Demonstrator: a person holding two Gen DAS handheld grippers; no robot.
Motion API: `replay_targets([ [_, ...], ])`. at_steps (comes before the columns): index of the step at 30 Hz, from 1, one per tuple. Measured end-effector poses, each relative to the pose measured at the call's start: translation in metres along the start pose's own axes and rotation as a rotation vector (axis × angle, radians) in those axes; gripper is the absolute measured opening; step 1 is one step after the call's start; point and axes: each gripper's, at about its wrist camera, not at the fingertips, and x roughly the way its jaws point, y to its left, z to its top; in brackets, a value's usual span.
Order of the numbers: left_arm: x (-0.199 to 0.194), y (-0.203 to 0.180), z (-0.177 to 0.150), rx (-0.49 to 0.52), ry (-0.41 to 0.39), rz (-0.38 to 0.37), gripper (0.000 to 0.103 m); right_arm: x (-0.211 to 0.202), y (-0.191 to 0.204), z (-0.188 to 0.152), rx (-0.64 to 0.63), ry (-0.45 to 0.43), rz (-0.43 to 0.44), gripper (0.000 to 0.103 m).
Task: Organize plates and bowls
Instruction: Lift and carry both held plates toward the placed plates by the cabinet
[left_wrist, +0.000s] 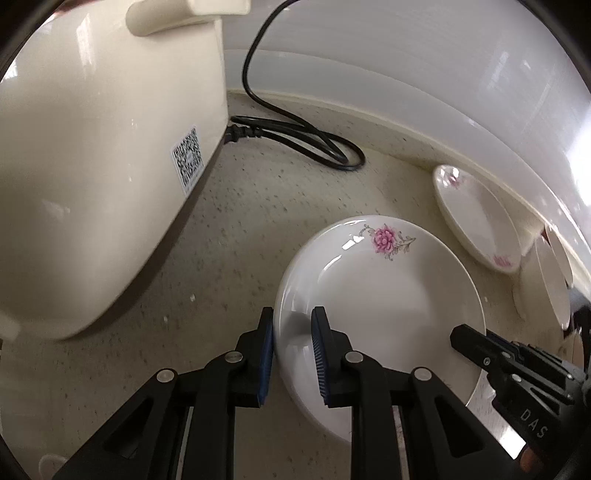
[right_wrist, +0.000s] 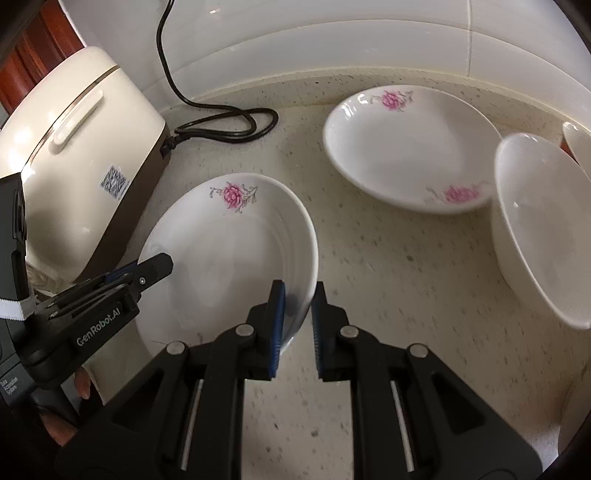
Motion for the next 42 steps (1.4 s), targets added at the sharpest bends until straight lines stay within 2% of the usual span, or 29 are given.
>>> replay_targets([
  [6,-0.011,-0.013,-0.022,0.067,-0.001,0.002,0.021,-0.014,-0.005,-0.022,-0.017,-0.006,-0.002,0.016],
  [8,-0.015,-0.018,-0.026,0.097,-0.007,0.024,0.025,-0.019,-0.008,-0.03,-0.022,-0.006,0.004,0.016],
  [10,-0.016,-0.023,-0.029,0.109,-0.002,0.043,0.035,-0.026,-0.009,-0.04,-0.034,-0.009,-0.002,0.017],
  [13,-0.018,-0.027,-0.035,0.116,0.006,0.036,0.039,-0.034,-0.015,-0.049,-0.026,-0.007,-0.007,0.017],
  [14,-0.018,-0.03,-0.037,0.122,0.012,0.024,0.038,-0.035,-0.015,-0.05,-0.029,-0.007,-0.012,0.017],
  [15,-0.021,-0.031,-0.041,0.132,0.015,0.006,0.027,-0.036,-0.015,-0.052,-0.032,-0.007,-0.019,0.017],
  [16,-0.025,-0.035,-0.045,0.151,0.011,0.001,0.025,-0.037,-0.016,-0.054,-0.032,-0.008,-0.021,0.017],
  [21,-0.035,-0.039,-0.063,0.177,0.014,-0.031,0.022,-0.045,-0.023,-0.064,-0.012,-0.012,-0.034,0.017],
  [28,-0.051,-0.044,-0.08,0.177,0.002,-0.018,0.013,-0.064,-0.03,-0.085,-0.005,0.0,-0.043,0.017],
  [37,-0.067,-0.053,-0.09,0.171,-0.021,-0.022,0.011,-0.083,-0.032,-0.1,-0.025,-0.009,-0.043,0.017],
  [40,-0.068,-0.053,-0.092,0.141,-0.017,-0.03,0.012,-0.086,-0.04,-0.106,-0.015,0.001,-0.04,0.017],
  [42,-0.067,-0.046,-0.092,0.102,-0.014,-0.031,0.019,-0.087,-0.043,-0.109,-0.014,0.005,-0.037,0.017],
])
